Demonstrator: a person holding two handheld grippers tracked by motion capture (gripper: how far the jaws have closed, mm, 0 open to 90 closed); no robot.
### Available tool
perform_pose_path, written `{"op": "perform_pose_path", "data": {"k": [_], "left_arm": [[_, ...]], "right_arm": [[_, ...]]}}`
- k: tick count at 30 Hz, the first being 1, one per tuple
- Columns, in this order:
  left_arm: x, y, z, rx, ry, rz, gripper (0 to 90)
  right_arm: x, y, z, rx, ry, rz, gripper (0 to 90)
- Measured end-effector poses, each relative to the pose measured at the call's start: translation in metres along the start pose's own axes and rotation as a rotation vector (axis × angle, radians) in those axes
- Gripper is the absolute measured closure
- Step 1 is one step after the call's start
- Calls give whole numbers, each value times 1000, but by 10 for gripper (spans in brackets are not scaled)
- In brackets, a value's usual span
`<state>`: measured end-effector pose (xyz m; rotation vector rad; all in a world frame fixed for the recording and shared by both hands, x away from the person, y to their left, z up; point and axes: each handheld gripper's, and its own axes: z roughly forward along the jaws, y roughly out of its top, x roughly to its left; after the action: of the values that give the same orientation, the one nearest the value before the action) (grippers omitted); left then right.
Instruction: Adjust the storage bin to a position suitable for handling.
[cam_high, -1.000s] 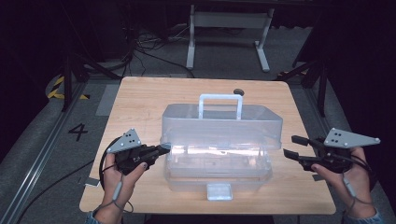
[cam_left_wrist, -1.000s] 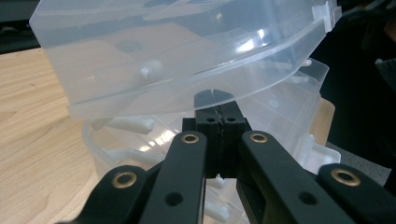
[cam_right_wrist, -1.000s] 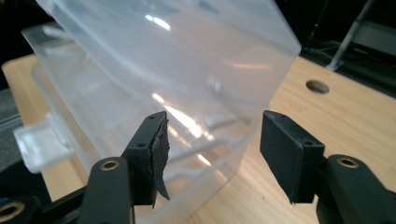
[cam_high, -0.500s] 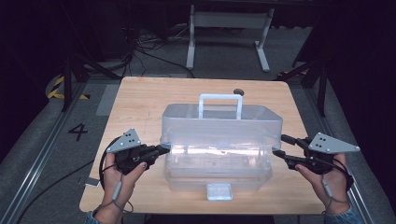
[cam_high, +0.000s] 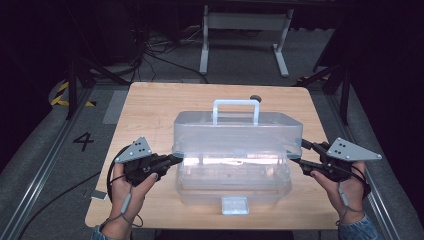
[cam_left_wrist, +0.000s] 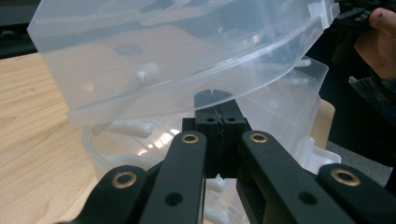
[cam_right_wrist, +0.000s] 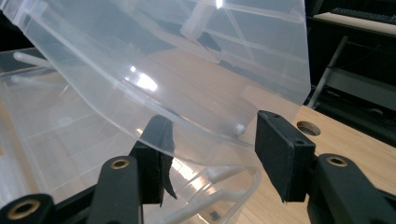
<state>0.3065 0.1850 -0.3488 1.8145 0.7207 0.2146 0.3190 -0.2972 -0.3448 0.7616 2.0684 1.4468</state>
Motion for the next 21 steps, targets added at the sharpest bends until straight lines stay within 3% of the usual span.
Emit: {"op": "perform_pose_path", "data": {"k": [8,21], "left_arm": [[-1,1,-10,9,18,20,900],[-1,-3,-21,33,34,23,890]], "right_arm": [[-1,5,1,-6,-22,24,512],[-5,20,4,-22,-89,-4,562]]}}
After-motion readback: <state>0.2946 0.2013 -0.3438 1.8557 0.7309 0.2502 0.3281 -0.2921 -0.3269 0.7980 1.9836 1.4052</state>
